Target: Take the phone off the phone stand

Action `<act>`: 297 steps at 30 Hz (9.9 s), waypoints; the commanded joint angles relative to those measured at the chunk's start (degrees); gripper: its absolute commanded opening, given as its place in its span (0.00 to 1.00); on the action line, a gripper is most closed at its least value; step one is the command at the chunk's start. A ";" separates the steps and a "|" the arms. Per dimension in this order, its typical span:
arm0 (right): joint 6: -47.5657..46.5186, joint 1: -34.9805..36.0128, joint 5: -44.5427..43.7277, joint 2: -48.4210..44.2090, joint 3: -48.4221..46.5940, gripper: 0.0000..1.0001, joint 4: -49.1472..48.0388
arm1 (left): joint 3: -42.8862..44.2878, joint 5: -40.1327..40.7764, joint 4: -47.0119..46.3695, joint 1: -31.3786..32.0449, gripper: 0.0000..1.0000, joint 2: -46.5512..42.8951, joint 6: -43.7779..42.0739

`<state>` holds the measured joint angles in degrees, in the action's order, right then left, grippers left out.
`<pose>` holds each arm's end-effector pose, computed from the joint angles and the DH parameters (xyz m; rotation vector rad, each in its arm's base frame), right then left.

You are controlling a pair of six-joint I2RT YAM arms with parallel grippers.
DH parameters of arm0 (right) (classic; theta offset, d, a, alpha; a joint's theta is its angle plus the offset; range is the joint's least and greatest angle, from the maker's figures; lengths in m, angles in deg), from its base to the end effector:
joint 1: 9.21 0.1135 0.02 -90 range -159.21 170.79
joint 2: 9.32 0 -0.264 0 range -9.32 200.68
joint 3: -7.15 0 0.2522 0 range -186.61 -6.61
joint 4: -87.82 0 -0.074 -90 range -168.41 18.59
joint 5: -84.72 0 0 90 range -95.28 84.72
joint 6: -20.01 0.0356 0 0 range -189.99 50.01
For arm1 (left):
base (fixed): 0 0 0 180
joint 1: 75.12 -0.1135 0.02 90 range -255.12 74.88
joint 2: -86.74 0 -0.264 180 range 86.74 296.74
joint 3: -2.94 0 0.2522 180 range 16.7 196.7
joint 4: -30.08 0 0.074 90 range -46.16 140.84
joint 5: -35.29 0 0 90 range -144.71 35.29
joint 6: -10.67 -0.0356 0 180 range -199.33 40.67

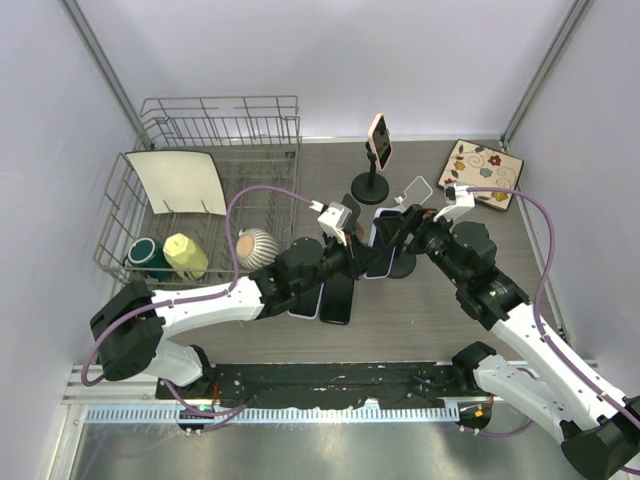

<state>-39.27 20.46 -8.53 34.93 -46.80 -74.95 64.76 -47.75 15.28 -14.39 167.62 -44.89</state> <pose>0.1644 0.0914 0.3259 0.0598 1.7565 0.7314 0.1629 -0.2819 0.2837 0.3063 1.7525 -1.1445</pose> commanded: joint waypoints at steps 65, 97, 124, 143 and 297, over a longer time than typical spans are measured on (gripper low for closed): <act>8.92 19.46 -20.66 30.01 1.16 0.06 12.10 | 0.31 24.85 39.29 -12.65 0.82 -45.02 -32.24; 11.64 20.87 -28.84 37.40 -3.50 0.70 14.11 | -0.59 26.96 40.68 -13.53 0.82 -45.46 -33.91; 15.78 20.87 -24.70 41.36 -3.50 0.90 16.49 | -0.42 25.30 41.39 -14.06 0.82 -45.55 -33.56; 13.05 20.95 -25.58 26.25 -4.29 0.87 23.95 | -0.33 24.94 41.48 -14.15 0.82 -45.81 -33.29; -21.39 -10.62 -10.53 34.92 -36.17 0.93 -3.20 | -4.63 18.88 41.92 -19.25 0.82 -51.88 -31.18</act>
<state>-56.49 4.42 -12.57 65.98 -75.60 -73.90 60.36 -27.94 58.71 -33.26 115.47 -76.56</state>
